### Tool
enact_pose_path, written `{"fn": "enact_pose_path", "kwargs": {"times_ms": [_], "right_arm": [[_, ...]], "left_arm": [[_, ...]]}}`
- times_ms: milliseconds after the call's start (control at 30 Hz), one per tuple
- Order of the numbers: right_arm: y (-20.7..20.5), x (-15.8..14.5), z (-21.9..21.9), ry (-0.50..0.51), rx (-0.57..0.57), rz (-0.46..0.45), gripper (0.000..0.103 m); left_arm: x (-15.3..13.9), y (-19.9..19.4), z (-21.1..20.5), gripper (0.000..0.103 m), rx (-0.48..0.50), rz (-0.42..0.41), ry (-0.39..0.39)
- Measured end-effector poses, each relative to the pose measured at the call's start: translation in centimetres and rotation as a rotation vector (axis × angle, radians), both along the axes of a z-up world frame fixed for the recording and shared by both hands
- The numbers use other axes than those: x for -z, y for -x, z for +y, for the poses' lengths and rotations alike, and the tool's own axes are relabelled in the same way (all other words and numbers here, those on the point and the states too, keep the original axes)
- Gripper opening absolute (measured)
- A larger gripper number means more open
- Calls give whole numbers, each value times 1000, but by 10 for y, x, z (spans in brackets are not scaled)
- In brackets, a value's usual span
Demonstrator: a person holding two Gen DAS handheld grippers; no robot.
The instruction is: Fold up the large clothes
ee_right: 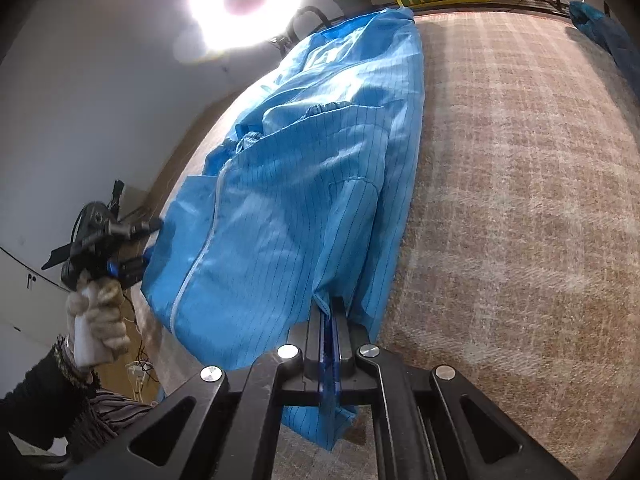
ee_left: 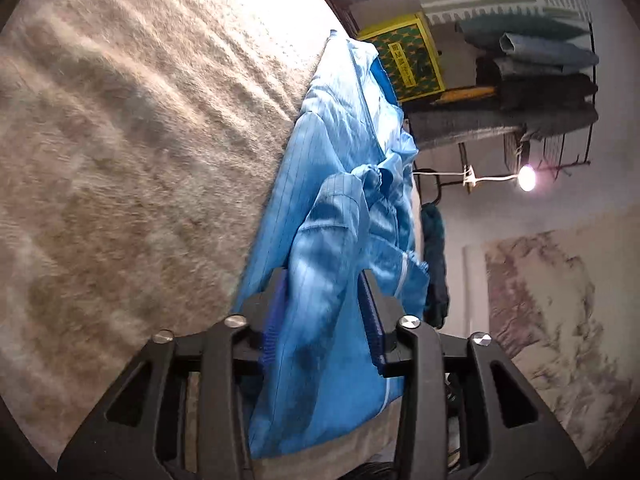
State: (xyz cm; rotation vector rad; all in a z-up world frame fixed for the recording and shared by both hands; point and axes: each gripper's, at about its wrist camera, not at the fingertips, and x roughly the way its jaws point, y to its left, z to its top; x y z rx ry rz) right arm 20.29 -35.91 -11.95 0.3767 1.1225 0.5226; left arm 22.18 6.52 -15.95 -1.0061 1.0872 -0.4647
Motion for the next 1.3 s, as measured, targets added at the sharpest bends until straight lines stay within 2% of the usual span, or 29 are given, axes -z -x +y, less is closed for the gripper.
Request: {"fn": "enact_pose_path", "kwargs": {"times_ms": [33, 67, 100, 167, 200, 233, 267, 333, 433, 500, 533, 567, 633, 700, 767, 867, 967, 1033, 1133, 1167, 1233, 1300], "right_arm": [[0, -1, 1, 0, 1, -1, 0], [-1, -1, 2, 1, 2, -1, 0], [-1, -1, 4, 4, 3, -3, 0], [0, -4, 4, 12, 5, -12, 0], [1, -4, 5, 22, 1, -16, 0], [1, -3, 6, 34, -3, -18, 0], [1, -1, 6, 40, -3, -17, 0], [1, 0, 8, 45, 3, -10, 0], [2, -5, 8, 48, -7, -17, 0], [4, -13, 7, 75, 1, -35, 7], [4, -17, 5, 83, 11, -46, 20], [5, -24, 2, 102, 33, -67, 27], [3, -37, -2, 96, 50, -112, 32], [-3, -47, -3, 73, 66, -148, 39], [-11, -52, -1, 56, 82, -170, 37], [-20, -59, 14, 14, 48, -202, 34], [-28, -52, 38, 130, 7, -204, 33], [-33, -37, 42, 179, 19, -143, 31], [-38, -11, 34, 208, 57, -41, 24], [-37, -9, 31, 199, 63, -36, 20], [-35, -16, 26, 191, 75, -31, 21], [-32, -30, 22, 169, 71, -64, 27]], "left_arm": [[1, -1, -2, 7, -4, 7, 3], [-1, 2, -3, 6, -20, 6, -20], [-10, 6, -4, 5, -51, -10, -85], [-37, 15, -15, 5, -54, -123, -280], [-47, 17, -24, 5, -33, -176, -407], [-50, 16, -34, 5, -4, -200, -507], [-46, 14, -38, 5, 9, -197, -535], [-34, 10, -37, 5, 12, -166, -551], [-33, 5, -39, 6, -13, -145, -573], [-43, 7, -39, 6, -28, -165, -588], [-51, 9, -42, 6, -32, -192, -608], [-58, 12, -43, 6, -29, -220, -616], [-68, 11, -53, 7, -2, -258, -624], [-67, -1, -65, 7, 30, -258, -608], [-63, -11, -74, 7, 72, -251, -584], [-55, -23, -86, 7, 103, -223, -614], [-35, -37, -88, 7, 119, -157, -691], [-31, -39, -89, 7, 116, -167, -711], [-34, -39, -88, 7, 123, -160, -735], [-37, -38, -87, 7, 116, -157, -738], [-47, -38, -81, 7, 95, -158, -719], [-66, -37, -75, 7, 81, -192, -713]]}}
